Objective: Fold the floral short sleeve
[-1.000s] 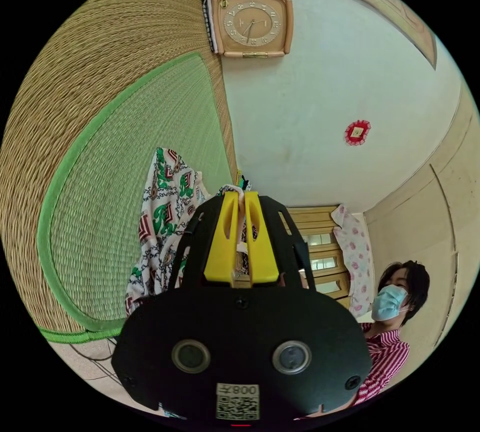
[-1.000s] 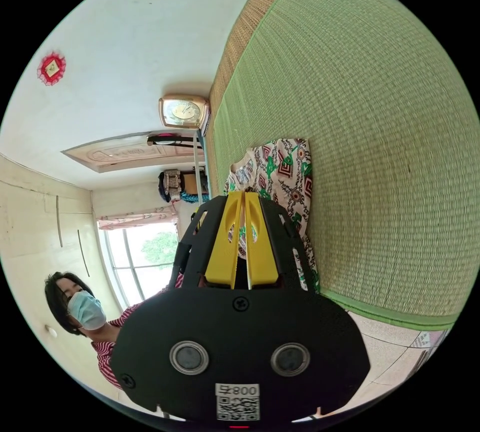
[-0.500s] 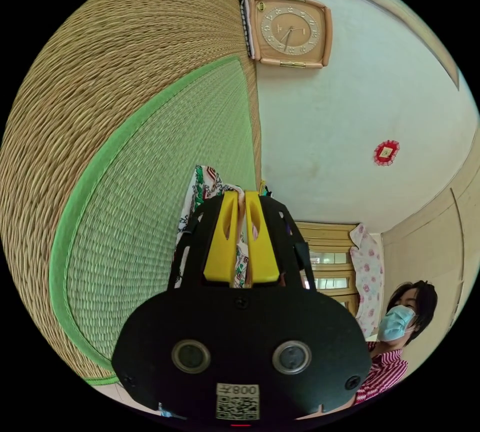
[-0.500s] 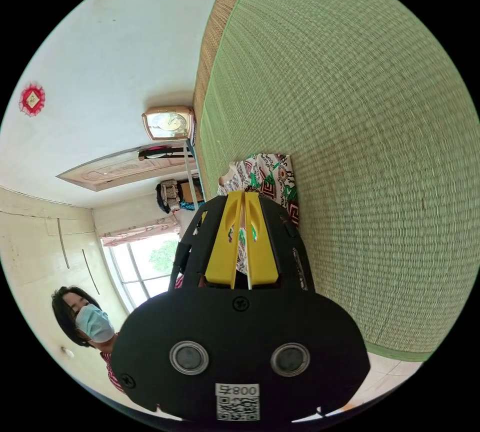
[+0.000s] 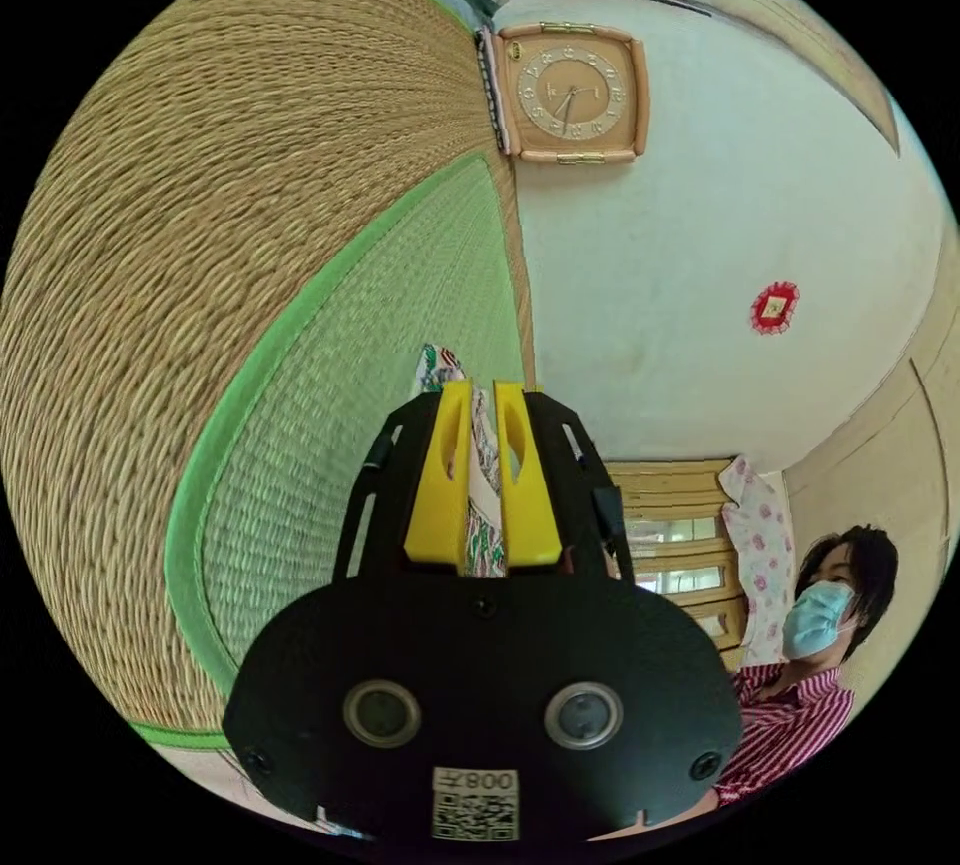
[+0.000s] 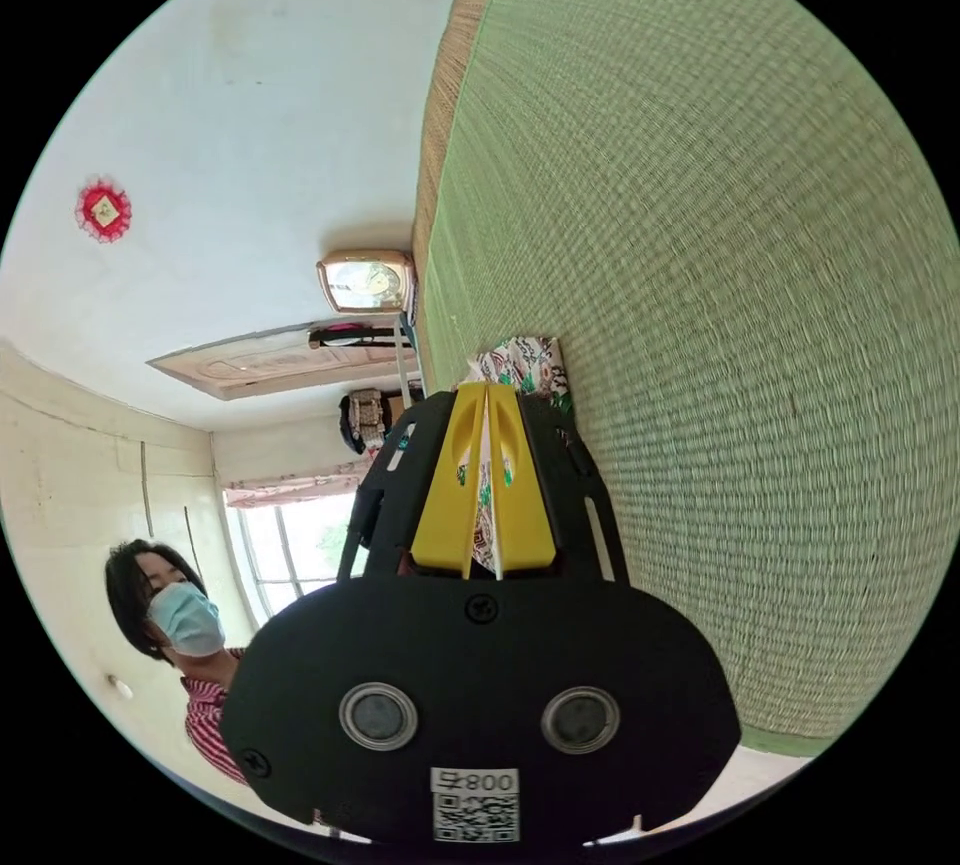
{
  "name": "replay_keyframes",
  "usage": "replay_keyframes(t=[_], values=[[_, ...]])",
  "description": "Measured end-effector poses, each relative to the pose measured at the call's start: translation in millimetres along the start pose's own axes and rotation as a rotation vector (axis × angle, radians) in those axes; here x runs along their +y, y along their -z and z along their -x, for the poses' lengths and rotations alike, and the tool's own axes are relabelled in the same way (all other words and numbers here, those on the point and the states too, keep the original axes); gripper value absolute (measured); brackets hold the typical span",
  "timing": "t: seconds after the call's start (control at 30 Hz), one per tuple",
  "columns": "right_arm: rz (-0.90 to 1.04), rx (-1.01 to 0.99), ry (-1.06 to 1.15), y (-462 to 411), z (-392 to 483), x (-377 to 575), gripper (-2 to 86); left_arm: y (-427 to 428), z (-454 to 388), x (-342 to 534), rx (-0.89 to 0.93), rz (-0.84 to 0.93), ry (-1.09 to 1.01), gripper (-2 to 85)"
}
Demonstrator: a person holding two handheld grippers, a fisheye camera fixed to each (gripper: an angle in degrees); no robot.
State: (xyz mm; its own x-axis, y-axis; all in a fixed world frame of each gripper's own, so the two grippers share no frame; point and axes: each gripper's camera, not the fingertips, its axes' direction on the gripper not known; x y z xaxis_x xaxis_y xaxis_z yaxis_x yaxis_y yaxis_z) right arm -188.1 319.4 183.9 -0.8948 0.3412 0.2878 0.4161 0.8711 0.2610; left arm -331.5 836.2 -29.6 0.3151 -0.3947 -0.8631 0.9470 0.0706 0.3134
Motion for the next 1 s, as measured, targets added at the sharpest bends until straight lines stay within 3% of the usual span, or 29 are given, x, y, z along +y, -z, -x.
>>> replay_keyframes(t=[0.17,0.47,1.0], values=[[0.170,0.119,0.095,-56,31,32,0.1,-62,-47,36,-0.076,0.330,-0.131,1.0],[0.271,0.384,0.227,-165,87,44,0.1,-152,-106,46,-0.358,0.567,-0.246,0.4],[0.274,0.648,0.382,-237,161,35,0.0,-193,-171,60,-0.443,0.548,-0.337,0.2]])
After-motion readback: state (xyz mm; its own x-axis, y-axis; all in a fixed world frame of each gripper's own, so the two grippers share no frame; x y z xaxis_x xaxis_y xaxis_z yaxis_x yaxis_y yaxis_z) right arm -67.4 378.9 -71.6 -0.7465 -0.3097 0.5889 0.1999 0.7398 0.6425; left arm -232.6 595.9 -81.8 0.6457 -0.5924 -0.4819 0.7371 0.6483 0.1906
